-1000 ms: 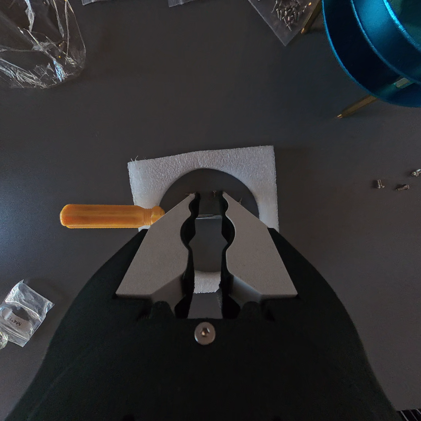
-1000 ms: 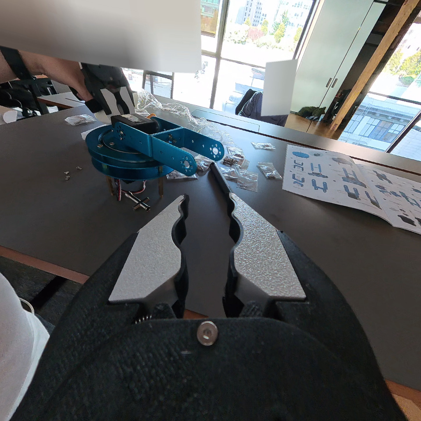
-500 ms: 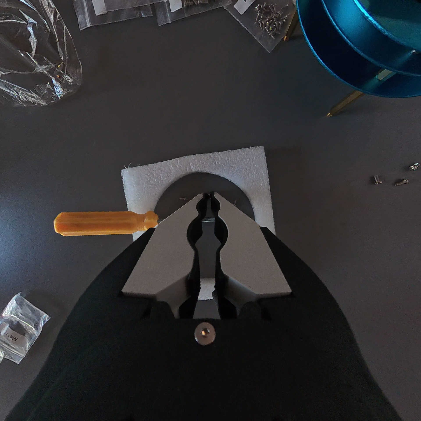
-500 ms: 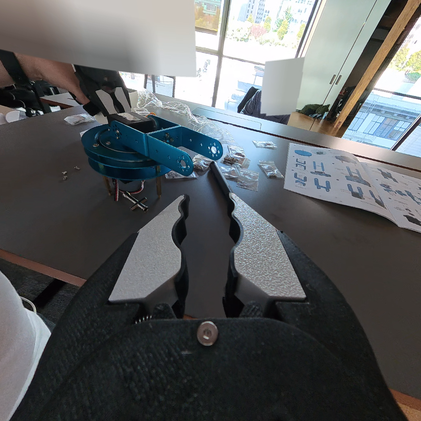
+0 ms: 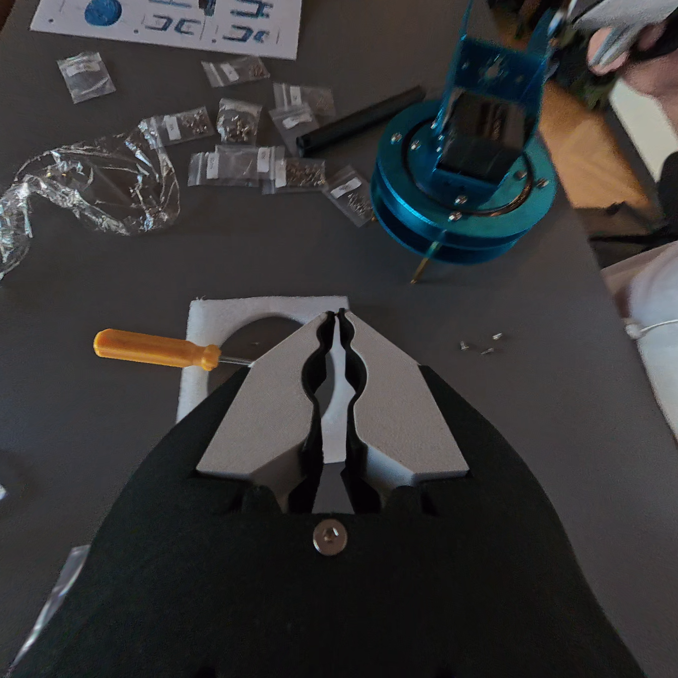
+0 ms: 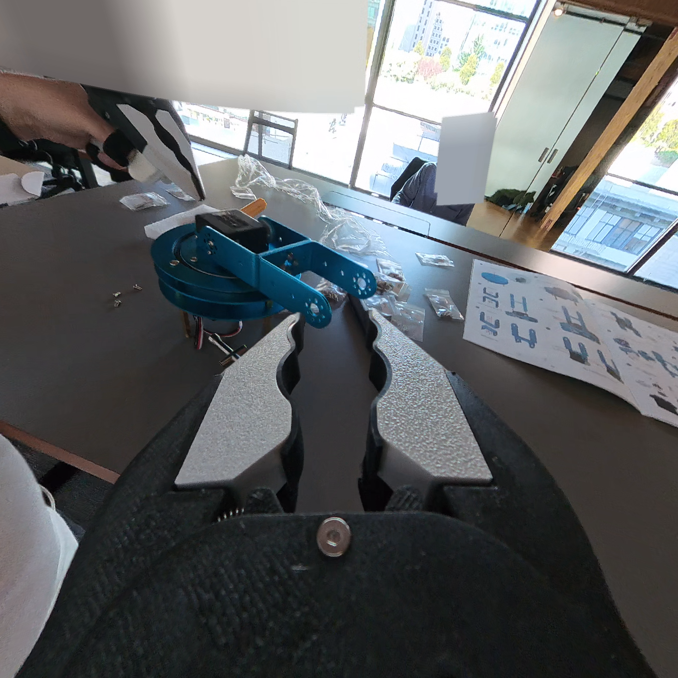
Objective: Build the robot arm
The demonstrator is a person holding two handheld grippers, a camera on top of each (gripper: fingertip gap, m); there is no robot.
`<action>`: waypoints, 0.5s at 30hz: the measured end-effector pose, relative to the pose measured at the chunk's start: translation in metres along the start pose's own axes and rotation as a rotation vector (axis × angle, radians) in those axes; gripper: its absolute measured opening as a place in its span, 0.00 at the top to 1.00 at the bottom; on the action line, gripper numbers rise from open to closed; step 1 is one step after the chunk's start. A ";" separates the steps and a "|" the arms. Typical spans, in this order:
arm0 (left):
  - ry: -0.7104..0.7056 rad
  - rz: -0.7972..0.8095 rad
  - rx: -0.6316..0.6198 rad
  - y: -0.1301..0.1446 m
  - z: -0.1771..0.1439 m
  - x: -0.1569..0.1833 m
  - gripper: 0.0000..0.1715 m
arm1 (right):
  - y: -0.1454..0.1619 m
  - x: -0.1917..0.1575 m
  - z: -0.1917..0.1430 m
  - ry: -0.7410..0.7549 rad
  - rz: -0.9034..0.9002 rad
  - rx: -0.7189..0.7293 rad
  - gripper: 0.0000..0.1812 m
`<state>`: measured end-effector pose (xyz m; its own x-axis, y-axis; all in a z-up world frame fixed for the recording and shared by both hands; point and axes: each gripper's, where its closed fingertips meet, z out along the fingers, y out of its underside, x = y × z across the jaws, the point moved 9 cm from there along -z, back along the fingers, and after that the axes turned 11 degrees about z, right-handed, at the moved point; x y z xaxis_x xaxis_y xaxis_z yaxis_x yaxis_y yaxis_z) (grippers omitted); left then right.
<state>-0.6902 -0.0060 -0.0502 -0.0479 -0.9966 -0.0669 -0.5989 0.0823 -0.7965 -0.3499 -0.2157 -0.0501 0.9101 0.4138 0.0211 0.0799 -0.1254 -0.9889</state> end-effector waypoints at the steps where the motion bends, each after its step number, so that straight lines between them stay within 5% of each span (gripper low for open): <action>1: 0.017 -0.029 0.027 -0.003 -0.002 0.005 0.99 | -0.004 -0.002 0.001 -0.004 -0.011 0.007 0.83; 7: 0.099 -0.094 0.141 -0.007 0.000 0.038 1.00 | -0.031 -0.019 0.008 -0.007 -0.040 0.071 0.83; 12: 0.147 -0.063 0.213 -0.008 0.003 0.058 1.00 | -0.028 -0.021 0.016 -0.120 0.142 0.050 0.82; 15: 0.213 -0.051 0.263 -0.013 0.000 0.067 0.99 | -0.038 -0.046 0.022 -0.218 0.083 0.095 0.82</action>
<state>-0.6854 -0.0734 -0.0444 -0.2059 -0.9752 0.0815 -0.3796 0.0028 -0.9251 -0.4035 -0.2098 -0.0163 0.8021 0.5914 -0.0832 -0.0395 -0.0864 -0.9955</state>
